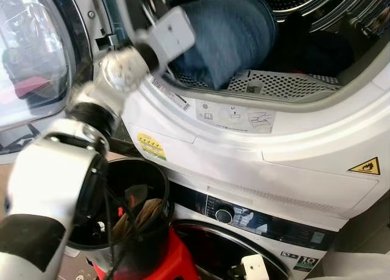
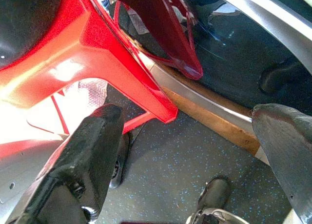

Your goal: Clothes washing

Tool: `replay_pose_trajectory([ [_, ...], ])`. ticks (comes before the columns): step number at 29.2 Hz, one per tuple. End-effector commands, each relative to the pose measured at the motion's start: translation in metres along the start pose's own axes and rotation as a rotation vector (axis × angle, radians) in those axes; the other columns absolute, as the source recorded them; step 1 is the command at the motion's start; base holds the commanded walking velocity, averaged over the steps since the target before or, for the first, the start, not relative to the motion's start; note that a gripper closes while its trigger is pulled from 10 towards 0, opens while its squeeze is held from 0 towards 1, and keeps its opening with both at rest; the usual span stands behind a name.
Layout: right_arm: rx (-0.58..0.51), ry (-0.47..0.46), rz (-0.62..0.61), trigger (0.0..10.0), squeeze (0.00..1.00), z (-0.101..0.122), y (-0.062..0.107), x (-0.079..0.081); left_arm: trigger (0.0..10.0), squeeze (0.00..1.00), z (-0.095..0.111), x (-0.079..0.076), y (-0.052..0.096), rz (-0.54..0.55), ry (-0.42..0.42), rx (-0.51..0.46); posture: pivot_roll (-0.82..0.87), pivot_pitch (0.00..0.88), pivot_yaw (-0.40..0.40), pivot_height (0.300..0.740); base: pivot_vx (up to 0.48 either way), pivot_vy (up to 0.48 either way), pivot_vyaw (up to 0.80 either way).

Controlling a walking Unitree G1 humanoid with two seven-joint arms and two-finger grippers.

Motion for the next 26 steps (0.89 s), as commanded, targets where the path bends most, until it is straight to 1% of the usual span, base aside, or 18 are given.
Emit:
replay_pose_trajectory([
  [1, 0.000, -0.012, 0.005, 10.0, 0.00, -0.003, 0.000, 0.004, 10.0, 0.00, -0.021, -0.024, 0.006, -0.118, 0.021, 0.073, -0.03, 0.002, 0.117, 0.740, 0.000, 0.000, 0.00],
  [2, 0.000, -0.013, 0.005, 10.0, 0.00, -0.003, 0.000, 0.004, 10.0, 0.00, -0.022, -0.027, 0.007, -0.143, 0.014, 0.081, -0.03, 0.003, 0.119, 0.740, 0.000, 0.000, 0.00],
  [3, 0.000, -0.014, 0.005, 10.0, 0.00, -0.004, 0.000, 0.005, 10.0, 0.00, -0.023, -0.029, 0.008, -0.172, 0.029, 0.082, -0.03, 0.004, 0.121, 0.740, 0.000, 0.000, 0.00],
  [5, 0.002, -0.017, 0.003, 10.0, 0.00, -0.005, 0.001, 0.004, 10.0, 0.00, -0.022, -0.036, 0.010, -0.250, -0.002, 0.081, -0.03, 0.004, 0.122, 0.740, 0.000, 0.000, 0.00],
  [7, 0.004, -0.020, 0.003, 10.0, 0.00, -0.007, 0.001, 0.005, 10.0, 0.00, -0.025, -0.050, 0.014, -0.365, -0.032, 0.096, -0.04, 0.003, 0.122, 0.740, 0.000, 0.000, 0.00],
  [9, 0.006, -0.021, 0.003, 10.0, 0.00, -0.008, 0.001, 0.004, 10.0, 0.00, -0.021, -0.073, 0.016, -0.499, -0.135, 0.070, -0.04, 0.005, 0.123, 0.740, 0.000, 0.000, 0.00],
  [10, 0.007, -0.021, 0.004, 10.0, 0.00, -0.009, 0.001, 0.004, 10.0, 0.00, -0.018, -0.081, 0.015, -0.531, -0.180, 0.049, -0.03, 0.005, 0.123, 0.740, 0.000, 0.000, 0.00],
  [11, 0.007, -0.021, 0.004, 10.0, 0.00, -0.009, 0.001, 0.004, 10.0, 0.00, -0.018, -0.081, 0.015, -0.531, -0.180, 0.049, -0.03, 0.005, 0.123, 0.740, 0.000, 0.000, 0.00],
  [12, 0.008, -0.021, 0.004, 10.0, 0.00, -0.009, 0.001, 0.005, 10.0, 0.00, -0.013, -0.086, 0.013, -0.548, -0.210, 0.024, -0.03, 0.007, 0.123, 0.740, 0.000, 0.000, 0.00],
  [13, 0.004, -0.022, 0.004, 10.0, 0.00, -0.007, 0.001, 0.006, 10.0, 0.00, -0.003, -0.094, 0.008, -0.567, -0.295, -0.022, -0.04, 0.008, 0.125, 0.740, 0.000, 0.000, 0.00],
  [14, 0.001, -0.024, 0.003, 10.0, 0.00, -0.007, 0.001, 0.006, 10.0, 0.00, 0.001, -0.095, 0.006, -0.559, -0.328, -0.039, -0.04, 0.010, 0.126, 0.740, 0.000, 0.000, 0.00],
  [15, -0.004, -0.028, 0.002, 10.0, 0.00, -0.005, 0.001, 0.006, 10.0, 0.00, 0.013, -0.088, -0.002, -0.484, -0.359, -0.083, -0.04, 0.010, 0.127, 0.740, 0.000, 0.000, 0.00],
  [17, -0.007, -0.031, 0.001, 10.0, 0.00, -0.004, 0.000, 0.006, 10.0, 0.00, 0.025, -0.080, -0.009, -0.404, -0.362, -0.123, -0.04, 0.010, 0.127, 0.740, 0.000, 0.000, 0.00],
  [18, -0.008, -0.031, 0.000, 10.0, 0.00, -0.004, 0.000, 0.006, 10.0, 0.00, 0.038, -0.066, -0.017, -0.295, -0.374, -0.155, -0.05, 0.010, 0.129, 0.740, 0.000, 0.000, 0.00],
  [20, -0.009, -0.030, 0.000, 10.0, 0.00, -0.004, 0.000, 0.007, 10.0, 0.00, 0.055, -0.046, -0.025, -0.144, -0.388, -0.197, -0.05, 0.010, 0.131, 0.740, 0.000, 0.000, 0.00],
  [22, -0.013, -0.033, -0.005, 10.0, 0.00, -0.004, 0.001, 0.007, 10.0, 0.00, 0.069, -0.037, -0.027, -0.084, -0.355, -0.249, -0.06, 0.011, 0.137, 0.740, 0.000, 0.000, 0.00],
  [24, -0.015, -0.035, -0.007, 10.0, 0.00, -0.004, 0.001, 0.007, 10.0, 0.00, 0.076, -0.034, -0.027, -0.045, -0.379, -0.280, -0.07, 0.012, 0.144, 0.740, 0.000, 0.000, 0.00],
  [26, -0.020, -0.040, -0.011, 10.0, 0.00, -0.005, 0.001, 0.006, 10.0, 0.00, 0.089, -0.026, -0.026, 0.041, -0.380, -0.342, -0.08, 0.015, 0.150, 0.740, 0.000, 0.000, 0.00],
])
Point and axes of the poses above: a point about 5 cm out from each wrist's last joint towards the gripper, its own y axis pointing back from the gripper into the wrist, its own z axis along the axis of the wrist's last joint, x = y × z, the point moved 6 cm from there along -y, pointing out of the wrist towards the gripper, and after that the axes turned 4 degrees about -y, right-handed, at the moved point
